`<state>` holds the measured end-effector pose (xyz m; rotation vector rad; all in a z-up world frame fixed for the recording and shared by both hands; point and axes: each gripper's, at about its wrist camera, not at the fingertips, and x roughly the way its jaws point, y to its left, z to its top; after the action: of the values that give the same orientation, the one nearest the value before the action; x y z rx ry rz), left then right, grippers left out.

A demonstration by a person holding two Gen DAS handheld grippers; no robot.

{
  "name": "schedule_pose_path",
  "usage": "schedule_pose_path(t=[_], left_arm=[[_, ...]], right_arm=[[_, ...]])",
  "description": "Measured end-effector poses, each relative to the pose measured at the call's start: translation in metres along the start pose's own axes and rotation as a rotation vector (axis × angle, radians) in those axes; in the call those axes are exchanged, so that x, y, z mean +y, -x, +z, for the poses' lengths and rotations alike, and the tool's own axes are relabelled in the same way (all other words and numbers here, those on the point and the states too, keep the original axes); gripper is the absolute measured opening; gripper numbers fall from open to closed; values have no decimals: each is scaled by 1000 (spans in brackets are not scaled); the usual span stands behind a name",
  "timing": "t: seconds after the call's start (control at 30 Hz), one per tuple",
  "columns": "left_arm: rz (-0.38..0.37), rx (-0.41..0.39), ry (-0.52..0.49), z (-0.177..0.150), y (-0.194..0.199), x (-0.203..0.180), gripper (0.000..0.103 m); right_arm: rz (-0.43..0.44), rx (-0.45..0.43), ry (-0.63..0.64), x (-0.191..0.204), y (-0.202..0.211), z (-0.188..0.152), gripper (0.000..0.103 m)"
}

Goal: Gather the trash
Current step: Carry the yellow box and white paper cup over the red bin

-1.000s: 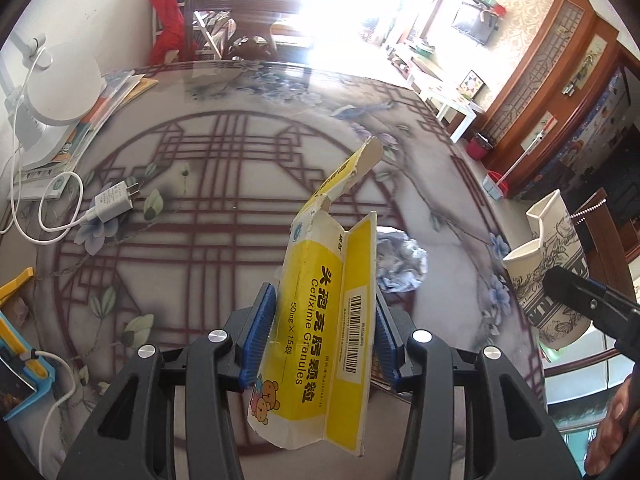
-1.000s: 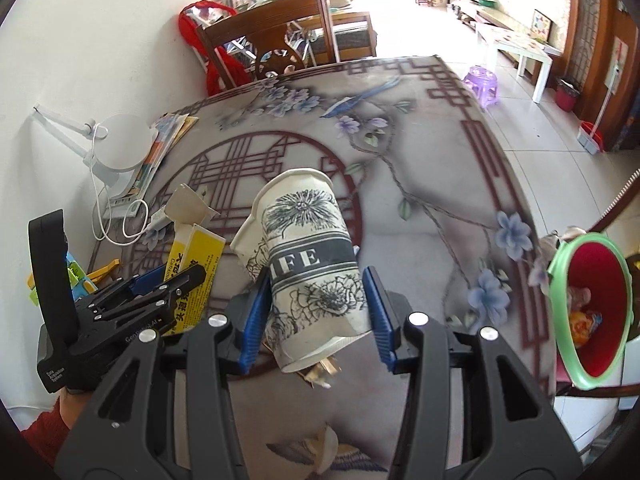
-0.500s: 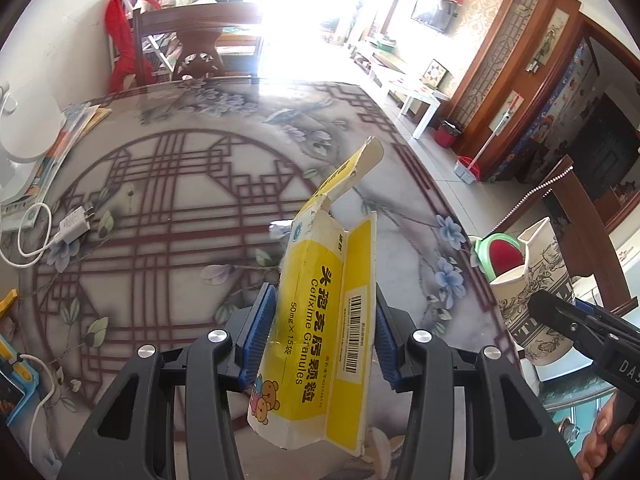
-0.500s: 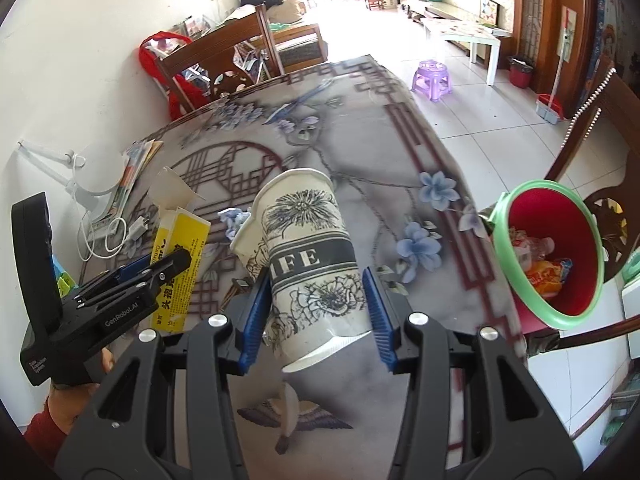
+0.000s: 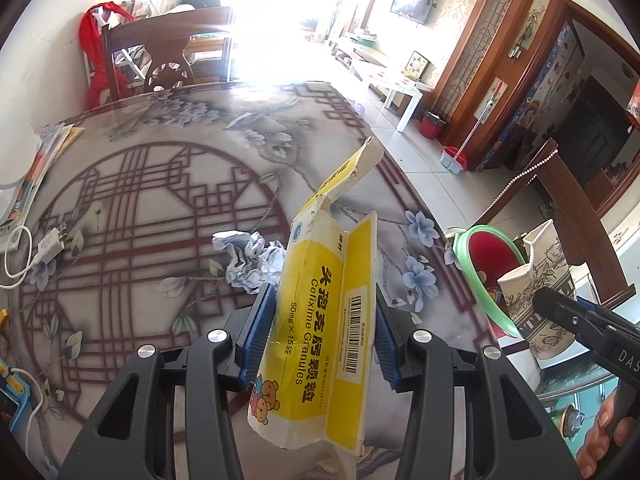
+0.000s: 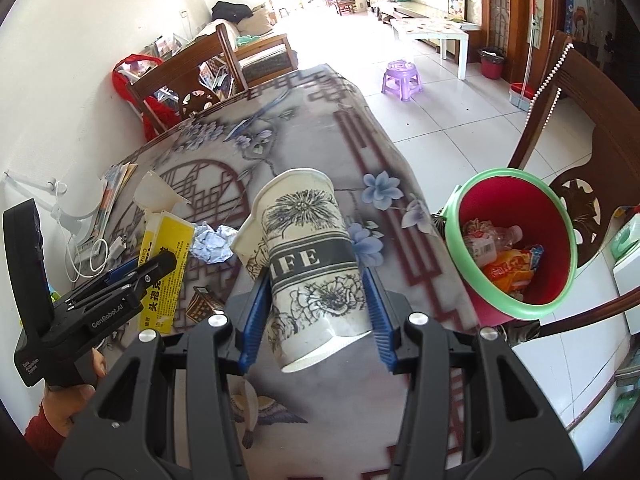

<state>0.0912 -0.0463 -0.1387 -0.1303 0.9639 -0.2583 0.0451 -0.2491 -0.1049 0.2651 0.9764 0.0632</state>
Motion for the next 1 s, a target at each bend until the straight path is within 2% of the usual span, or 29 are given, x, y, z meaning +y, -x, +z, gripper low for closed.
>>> schedule_pose_path(t=[1.0], left_arm=[[-47, 40, -126, 13, -38, -104, 44]], right_arm=[[-68, -16, -142, -111, 19, 5, 45]])
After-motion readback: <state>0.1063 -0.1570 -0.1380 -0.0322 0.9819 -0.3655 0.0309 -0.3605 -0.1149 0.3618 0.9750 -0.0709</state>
